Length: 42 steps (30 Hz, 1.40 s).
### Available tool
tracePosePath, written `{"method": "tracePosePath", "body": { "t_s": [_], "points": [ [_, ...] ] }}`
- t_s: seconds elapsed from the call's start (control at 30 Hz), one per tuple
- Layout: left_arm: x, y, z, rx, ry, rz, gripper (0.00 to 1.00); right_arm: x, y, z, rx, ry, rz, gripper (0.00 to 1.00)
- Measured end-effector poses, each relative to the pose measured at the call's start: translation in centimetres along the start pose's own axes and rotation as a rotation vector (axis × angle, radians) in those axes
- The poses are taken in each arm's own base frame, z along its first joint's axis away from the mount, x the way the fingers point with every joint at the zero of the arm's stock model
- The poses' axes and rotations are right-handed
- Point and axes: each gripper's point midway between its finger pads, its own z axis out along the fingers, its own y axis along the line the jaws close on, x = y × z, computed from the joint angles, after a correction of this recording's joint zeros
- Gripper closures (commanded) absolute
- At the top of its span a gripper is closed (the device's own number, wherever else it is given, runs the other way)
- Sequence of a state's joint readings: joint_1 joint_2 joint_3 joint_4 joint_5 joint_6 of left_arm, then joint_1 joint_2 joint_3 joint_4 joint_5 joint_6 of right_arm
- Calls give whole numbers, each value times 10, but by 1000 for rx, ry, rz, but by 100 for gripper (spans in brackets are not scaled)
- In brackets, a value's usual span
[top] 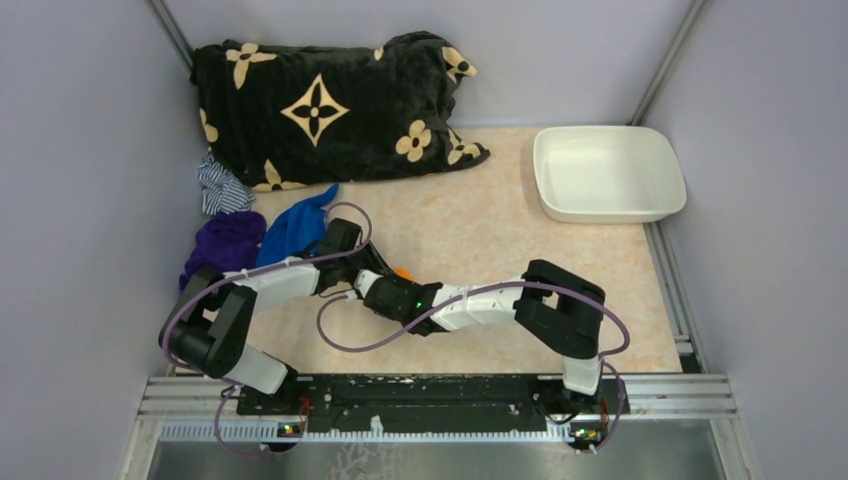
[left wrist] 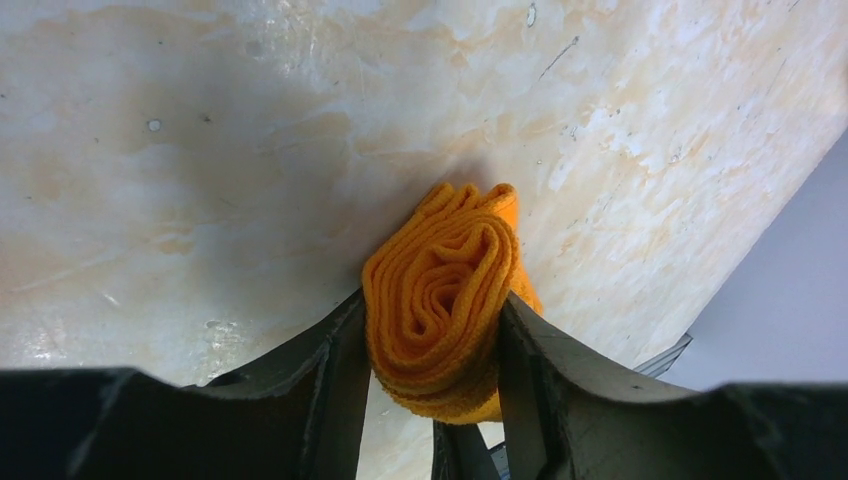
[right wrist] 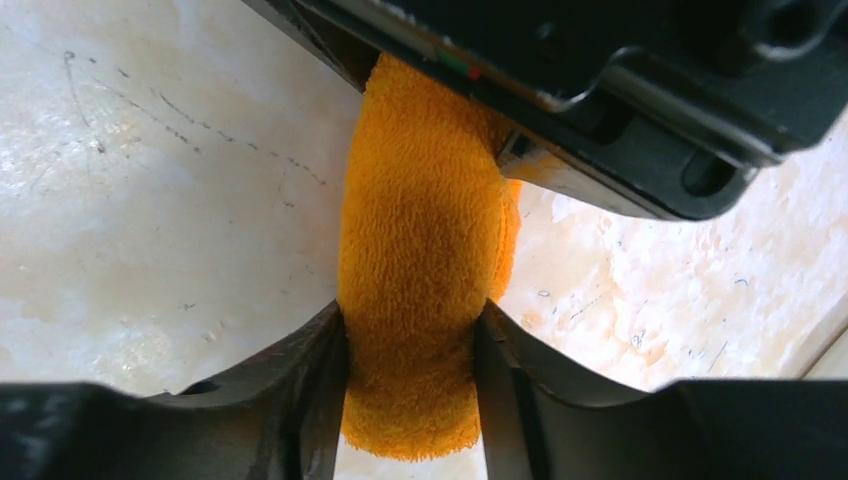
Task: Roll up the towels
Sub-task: Roll the towel at the center of the board, then pick up the towel at the center of the board, then place the towel in the bin.
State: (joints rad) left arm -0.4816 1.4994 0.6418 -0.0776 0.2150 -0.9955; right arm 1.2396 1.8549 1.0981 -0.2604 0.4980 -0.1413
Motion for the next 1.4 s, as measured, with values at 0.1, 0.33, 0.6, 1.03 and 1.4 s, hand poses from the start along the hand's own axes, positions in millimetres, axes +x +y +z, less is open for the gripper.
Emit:
{"method": "tracePosePath", "body": {
  "t_s": [0.1, 0.33, 0.6, 1.03, 1.4],
  "points": [
    [-1, -1, 0, 1, 0, 6, 44, 2, 0, 2, -2, 11, 11, 65],
    [-11, -4, 1, 1, -14, 26, 33, 6, -1, 2, -41, -2, 80, 91],
    [-66, -4, -10, -22, -114, 78, 28, 6, -9, 1, -157, -32, 222, 100],
    [-177, -62, -148, 0, -551, 383, 22, 56, -95, -10, -184, 96, 520, 100],
    [-176, -30, -188, -139, -695, 551, 19, 107, -296, -59, 228, 74, 878, 100]
  ]
}}
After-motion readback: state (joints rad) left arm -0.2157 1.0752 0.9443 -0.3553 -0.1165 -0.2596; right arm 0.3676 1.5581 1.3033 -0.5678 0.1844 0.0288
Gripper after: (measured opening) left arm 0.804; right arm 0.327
